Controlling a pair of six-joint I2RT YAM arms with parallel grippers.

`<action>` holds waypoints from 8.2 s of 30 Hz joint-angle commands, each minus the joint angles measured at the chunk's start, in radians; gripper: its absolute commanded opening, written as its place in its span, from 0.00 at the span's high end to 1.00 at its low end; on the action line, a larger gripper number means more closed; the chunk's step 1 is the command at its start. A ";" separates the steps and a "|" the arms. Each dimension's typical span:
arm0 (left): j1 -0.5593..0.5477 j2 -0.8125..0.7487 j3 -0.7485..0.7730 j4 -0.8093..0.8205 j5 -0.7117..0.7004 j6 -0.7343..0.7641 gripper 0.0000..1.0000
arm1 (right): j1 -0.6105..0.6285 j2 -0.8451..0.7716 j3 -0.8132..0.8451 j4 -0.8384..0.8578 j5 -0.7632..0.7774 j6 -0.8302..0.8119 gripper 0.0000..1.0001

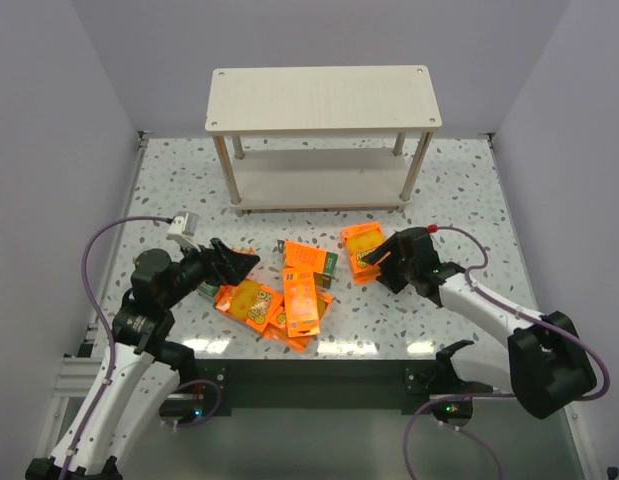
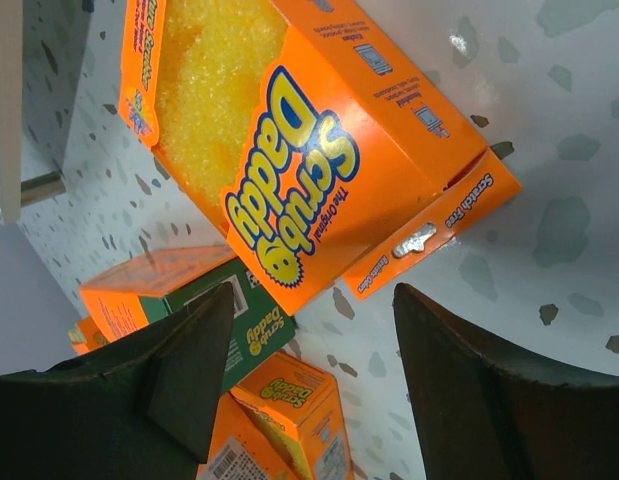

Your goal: Place and organize the cleaning sponges onto the shelf

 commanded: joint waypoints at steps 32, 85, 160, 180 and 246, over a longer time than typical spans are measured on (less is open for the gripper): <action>-0.004 0.002 -0.018 0.055 0.019 -0.023 0.00 | -0.146 0.161 0.169 -0.067 -0.011 -0.289 0.21; -0.004 -0.044 -0.014 0.003 -0.004 -0.026 0.00 | -0.145 -0.138 0.037 -0.008 0.004 -0.221 1.00; -0.004 -0.026 0.019 -0.002 -0.003 -0.024 0.00 | -0.188 0.091 0.072 0.473 0.156 0.289 1.00; -0.004 -0.005 0.022 0.004 0.002 -0.036 0.00 | -0.073 0.412 0.414 0.351 0.476 0.438 1.00; -0.093 0.247 -0.044 0.196 0.121 -0.046 0.09 | 0.143 -0.151 0.204 -0.086 -0.211 -0.704 0.21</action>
